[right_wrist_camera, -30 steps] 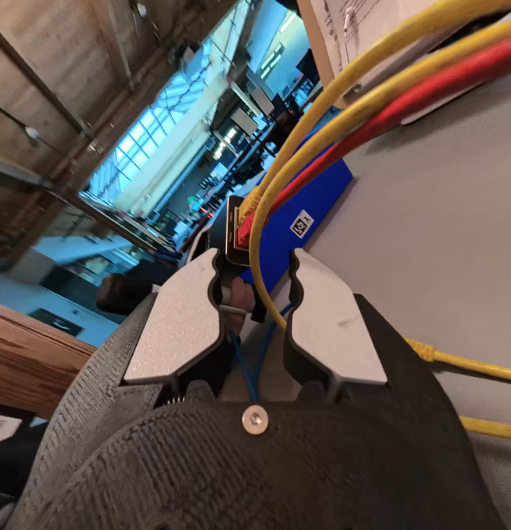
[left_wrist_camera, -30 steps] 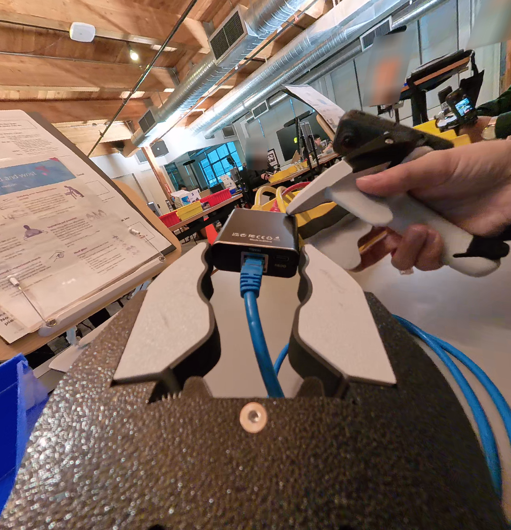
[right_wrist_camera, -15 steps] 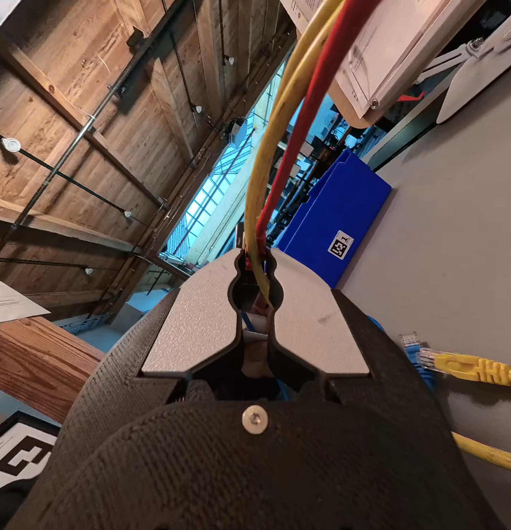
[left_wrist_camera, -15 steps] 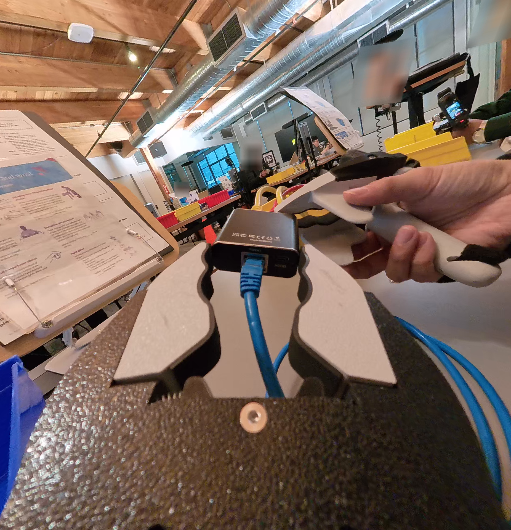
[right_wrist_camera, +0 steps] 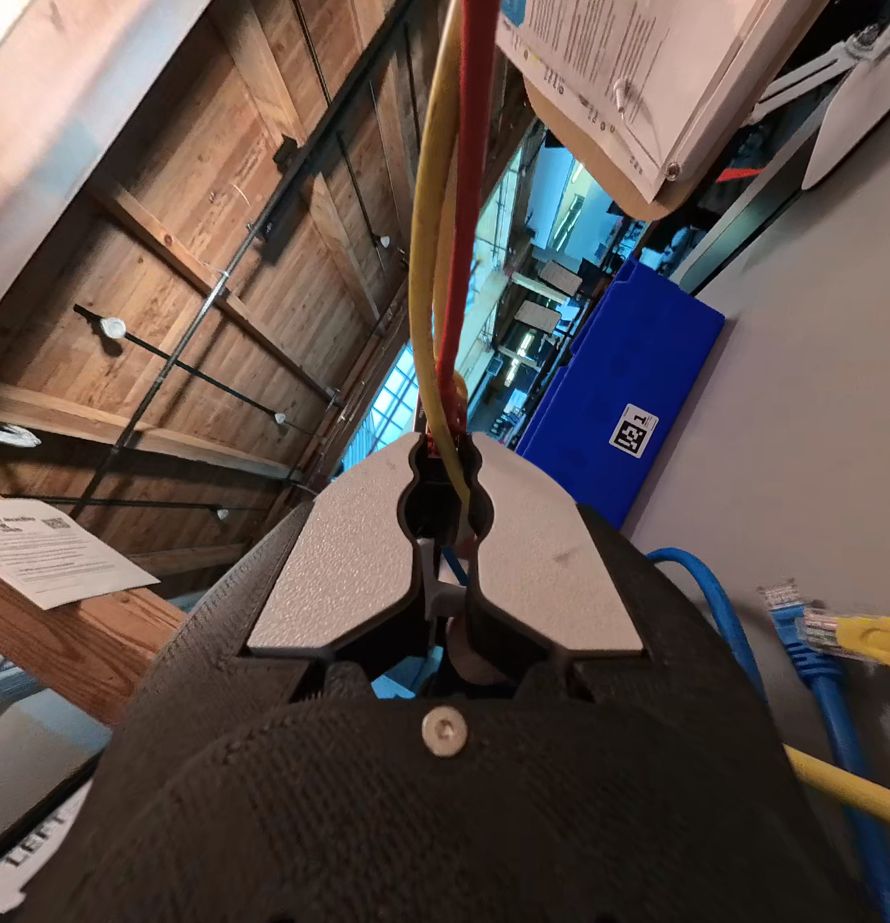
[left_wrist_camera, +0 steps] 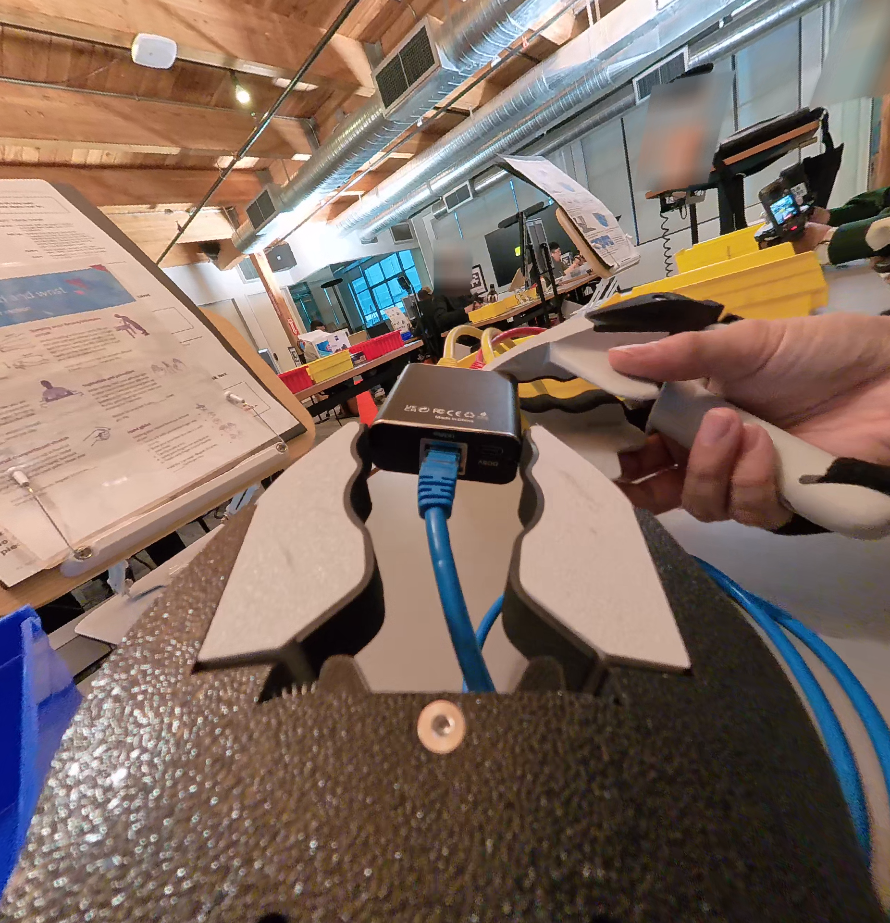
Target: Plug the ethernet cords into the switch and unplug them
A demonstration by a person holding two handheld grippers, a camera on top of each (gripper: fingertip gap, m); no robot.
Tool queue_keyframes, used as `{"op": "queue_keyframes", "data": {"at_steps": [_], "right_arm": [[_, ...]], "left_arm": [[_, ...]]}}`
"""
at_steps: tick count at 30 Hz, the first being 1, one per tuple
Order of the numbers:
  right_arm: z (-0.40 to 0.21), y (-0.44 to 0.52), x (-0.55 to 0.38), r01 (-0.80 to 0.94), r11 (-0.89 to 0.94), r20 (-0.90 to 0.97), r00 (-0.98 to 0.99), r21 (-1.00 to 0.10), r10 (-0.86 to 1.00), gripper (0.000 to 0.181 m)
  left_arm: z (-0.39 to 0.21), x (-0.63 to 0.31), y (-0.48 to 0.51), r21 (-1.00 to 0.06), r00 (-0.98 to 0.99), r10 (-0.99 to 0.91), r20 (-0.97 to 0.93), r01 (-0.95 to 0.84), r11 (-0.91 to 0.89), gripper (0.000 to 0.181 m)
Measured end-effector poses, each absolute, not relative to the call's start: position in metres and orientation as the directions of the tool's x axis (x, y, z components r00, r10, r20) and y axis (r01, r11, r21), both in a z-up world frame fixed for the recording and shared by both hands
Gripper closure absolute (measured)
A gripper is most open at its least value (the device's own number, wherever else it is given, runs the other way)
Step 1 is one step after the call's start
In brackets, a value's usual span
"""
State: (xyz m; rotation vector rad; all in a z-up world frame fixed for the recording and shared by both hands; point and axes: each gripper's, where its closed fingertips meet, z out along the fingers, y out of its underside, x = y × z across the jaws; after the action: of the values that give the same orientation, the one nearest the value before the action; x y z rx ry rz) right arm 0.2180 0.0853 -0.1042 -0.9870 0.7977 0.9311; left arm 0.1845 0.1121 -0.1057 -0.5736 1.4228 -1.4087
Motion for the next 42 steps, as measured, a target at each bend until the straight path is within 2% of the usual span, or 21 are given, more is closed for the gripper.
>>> {"op": "queue_keyframes", "data": {"at_steps": [3, 12, 22, 24, 33, 42], "right_arm": [[-0.106, 0.087, 0.219, -0.927, 0.265, -0.892, 0.340, -0.264, 0.299, 0.168], [-0.110, 0.086, 0.220, -0.921, 0.288, -0.883, 0.348, -0.261, 0.315, 0.169], [-0.108, 0.082, 0.218, -0.887, 0.297, -0.844, 0.440, -0.354, 0.308, 0.171], [-0.108, 0.081, 0.218, -0.863, 0.307, -0.825, 0.487, -0.402, 0.288, 0.171], [-0.110, 0.079, 0.221, -0.802, 0.344, -0.760, 0.585, -0.488, 0.285, 0.173], [-0.108, 0.077, 0.223, -0.759, 0.346, -0.728, 0.641, -0.552, 0.245, 0.172]], "left_arm": [[-0.107, 0.185, 0.113, -0.925, -0.365, -0.869, -0.334, 0.307, 0.226, 0.124], [-0.109, 0.186, 0.110, -0.913, -0.350, -0.860, -0.370, 0.306, 0.268, 0.124], [-0.111, 0.186, 0.108, -0.905, -0.347, -0.853, -0.389, 0.317, 0.284, 0.124], [-0.112, 0.186, 0.107, -0.899, -0.339, -0.849, -0.404, 0.319, 0.301, 0.124], [-0.112, 0.188, 0.104, -0.843, -0.257, -0.819, -0.512, 0.331, 0.423, 0.124], [-0.112, 0.190, 0.103, -0.864, -0.259, -0.841, -0.475, 0.316, 0.391, 0.124]]}}
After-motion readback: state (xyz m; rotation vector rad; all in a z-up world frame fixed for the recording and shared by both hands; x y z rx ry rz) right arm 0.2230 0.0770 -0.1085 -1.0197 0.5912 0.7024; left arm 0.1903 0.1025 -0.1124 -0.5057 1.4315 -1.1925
